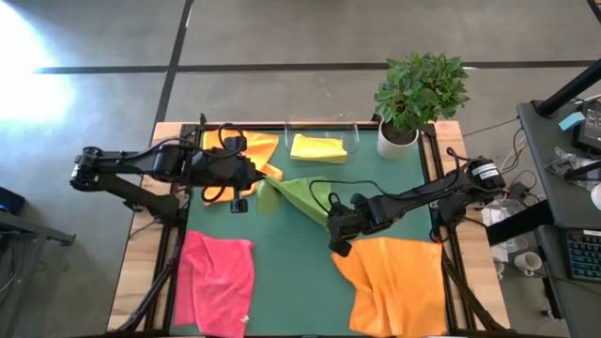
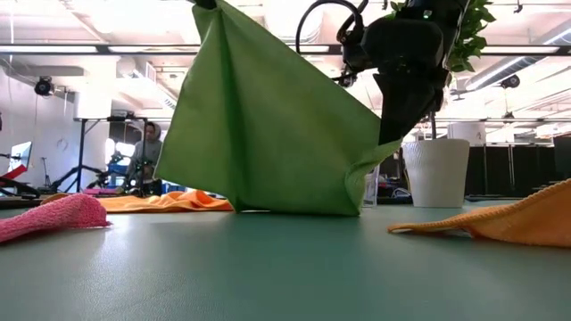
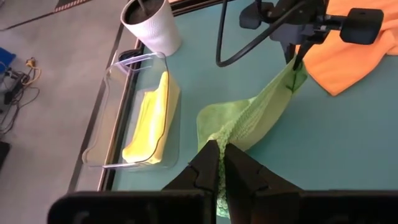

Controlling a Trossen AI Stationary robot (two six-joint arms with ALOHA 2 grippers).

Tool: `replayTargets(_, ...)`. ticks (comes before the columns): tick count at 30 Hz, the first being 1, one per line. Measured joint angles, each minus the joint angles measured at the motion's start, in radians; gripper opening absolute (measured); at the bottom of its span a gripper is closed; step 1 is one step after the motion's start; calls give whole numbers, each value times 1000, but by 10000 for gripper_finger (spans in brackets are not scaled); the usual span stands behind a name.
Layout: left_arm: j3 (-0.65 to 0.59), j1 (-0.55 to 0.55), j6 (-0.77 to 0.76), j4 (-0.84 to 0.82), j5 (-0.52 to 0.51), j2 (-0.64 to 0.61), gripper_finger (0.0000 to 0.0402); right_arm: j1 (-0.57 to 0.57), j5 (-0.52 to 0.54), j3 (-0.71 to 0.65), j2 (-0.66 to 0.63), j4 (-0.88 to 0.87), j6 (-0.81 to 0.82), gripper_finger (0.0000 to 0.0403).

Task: Fold microfiber towels
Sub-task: Fold the green towel

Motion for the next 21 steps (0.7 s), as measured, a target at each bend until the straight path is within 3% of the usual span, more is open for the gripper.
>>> replayTargets(16,0,2,45,-16,-72,0,0,0,-46,0,0,-14,4,27)
replayTargets(21,0,2,46,-43,-74,0,0,0,-37,19,0,-105,43,16)
